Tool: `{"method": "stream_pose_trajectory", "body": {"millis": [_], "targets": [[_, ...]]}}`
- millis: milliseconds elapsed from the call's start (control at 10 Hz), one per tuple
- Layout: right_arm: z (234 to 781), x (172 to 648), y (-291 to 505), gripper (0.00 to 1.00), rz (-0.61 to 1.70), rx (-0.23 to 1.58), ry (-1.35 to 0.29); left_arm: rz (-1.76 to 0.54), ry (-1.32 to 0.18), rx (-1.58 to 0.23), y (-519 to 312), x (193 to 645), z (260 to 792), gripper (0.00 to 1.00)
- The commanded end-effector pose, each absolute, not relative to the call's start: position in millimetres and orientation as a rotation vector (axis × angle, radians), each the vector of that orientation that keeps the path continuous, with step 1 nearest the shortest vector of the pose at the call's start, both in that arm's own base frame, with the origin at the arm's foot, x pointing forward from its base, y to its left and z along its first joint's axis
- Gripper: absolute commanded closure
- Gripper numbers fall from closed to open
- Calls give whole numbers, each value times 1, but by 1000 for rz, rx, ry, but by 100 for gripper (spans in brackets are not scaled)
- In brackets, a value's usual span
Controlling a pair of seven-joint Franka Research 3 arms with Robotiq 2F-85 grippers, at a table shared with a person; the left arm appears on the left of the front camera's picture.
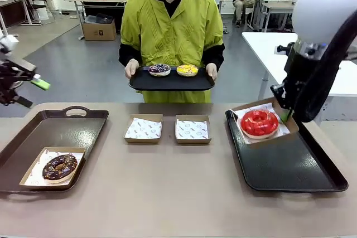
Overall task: Individually package the donuts and arrange them on the tray.
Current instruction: Place the picked Paper togo box on the Handle tray while simultaneously picking up another Paper togo box from the table with the other hand.
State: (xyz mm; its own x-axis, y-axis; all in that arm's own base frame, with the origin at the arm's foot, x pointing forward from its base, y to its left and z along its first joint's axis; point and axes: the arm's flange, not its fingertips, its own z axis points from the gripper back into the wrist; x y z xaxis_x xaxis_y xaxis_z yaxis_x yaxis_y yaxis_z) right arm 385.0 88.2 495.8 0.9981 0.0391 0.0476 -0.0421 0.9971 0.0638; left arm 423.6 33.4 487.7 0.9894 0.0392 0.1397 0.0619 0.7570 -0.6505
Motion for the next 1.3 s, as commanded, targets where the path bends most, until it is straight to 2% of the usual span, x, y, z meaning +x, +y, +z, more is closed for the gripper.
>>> {"method": "stream_pose_trajectory", "body": {"millis": [0, 400, 900, 1000, 1200], "targets": [[460, 402, 82, 99, 35, 85, -40, -12, -138, -554, 2, 445, 481, 4], [423, 411, 82, 99, 10, 104, 23, -69, -165, -400, -68, 471, 462, 4], [423, 409, 82, 99, 10, 72, 22, -196, -343, -212, -143, 470, 434, 4], [423, 409, 82, 99, 10, 72, 22, -177, -253, -325, -123, 472, 449, 4], [423, 409, 82, 99, 10, 72, 22, -177, -253, -325, -123, 472, 449, 4]]}}
